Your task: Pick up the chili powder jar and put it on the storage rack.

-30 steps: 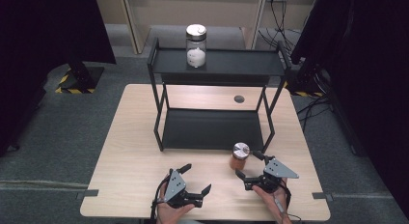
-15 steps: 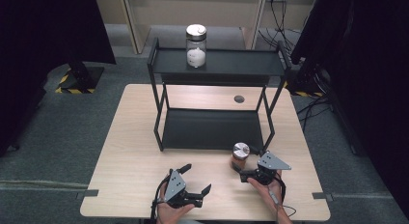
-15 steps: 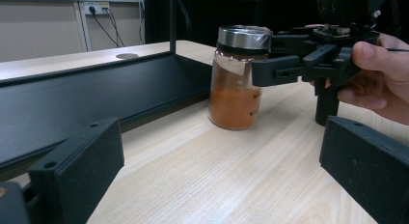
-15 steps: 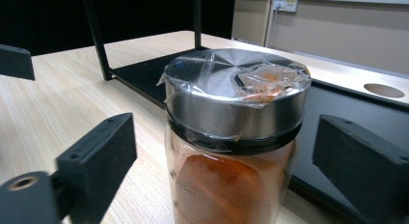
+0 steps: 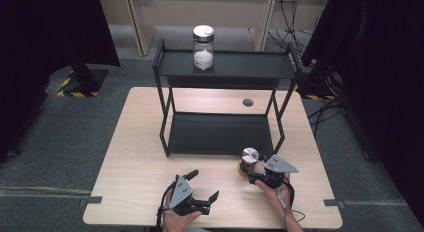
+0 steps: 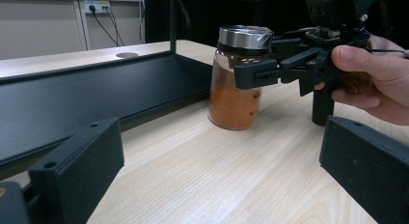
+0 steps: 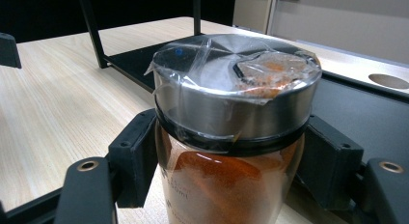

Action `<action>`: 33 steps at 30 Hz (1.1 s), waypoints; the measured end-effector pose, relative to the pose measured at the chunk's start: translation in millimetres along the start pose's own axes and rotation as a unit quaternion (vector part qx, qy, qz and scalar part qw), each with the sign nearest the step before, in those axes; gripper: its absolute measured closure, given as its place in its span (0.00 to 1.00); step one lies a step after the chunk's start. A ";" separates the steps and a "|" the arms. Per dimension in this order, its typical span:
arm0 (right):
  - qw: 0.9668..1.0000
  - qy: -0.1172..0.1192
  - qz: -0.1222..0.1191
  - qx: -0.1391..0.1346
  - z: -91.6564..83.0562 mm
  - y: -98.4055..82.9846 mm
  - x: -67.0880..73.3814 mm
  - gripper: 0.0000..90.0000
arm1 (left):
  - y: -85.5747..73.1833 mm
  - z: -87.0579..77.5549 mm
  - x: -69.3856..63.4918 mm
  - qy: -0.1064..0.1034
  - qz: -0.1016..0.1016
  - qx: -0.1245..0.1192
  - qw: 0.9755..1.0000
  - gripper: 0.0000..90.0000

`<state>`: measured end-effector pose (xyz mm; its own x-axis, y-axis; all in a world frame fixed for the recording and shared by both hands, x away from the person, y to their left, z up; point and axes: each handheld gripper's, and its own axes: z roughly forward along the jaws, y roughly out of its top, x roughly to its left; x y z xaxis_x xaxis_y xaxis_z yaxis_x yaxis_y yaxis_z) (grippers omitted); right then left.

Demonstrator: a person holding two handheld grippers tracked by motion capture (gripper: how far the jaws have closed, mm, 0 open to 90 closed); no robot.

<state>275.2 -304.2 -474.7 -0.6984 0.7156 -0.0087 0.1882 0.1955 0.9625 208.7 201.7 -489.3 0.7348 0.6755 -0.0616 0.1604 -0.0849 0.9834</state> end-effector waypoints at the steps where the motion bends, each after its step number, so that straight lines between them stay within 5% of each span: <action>1: 1.000 -0.001 0.001 0.001 -0.1 0.5 0.6 0.34 | 0.0 0.1 0.1 0.000 0.000 0.000 1.000 0.01; 12: 1.000 -0.001 -0.009 -0.029 -13.1 10.0 5.6 0.34 | -0.1 0.1 0.1 0.000 0.001 0.000 1.000 0.01; 33: 0.999 0.014 -0.027 -0.039 -30.5 39.2 8.9 0.34 | -0.8 0.5 -0.7 0.000 -0.002 0.000 1.000 0.01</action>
<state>255.2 -310.7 -428.8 -0.7257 0.6859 -0.0545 0.0958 0.1792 0.9791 208.4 200.9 -490.1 0.7345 0.6754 -0.0662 0.1642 -0.0822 0.9830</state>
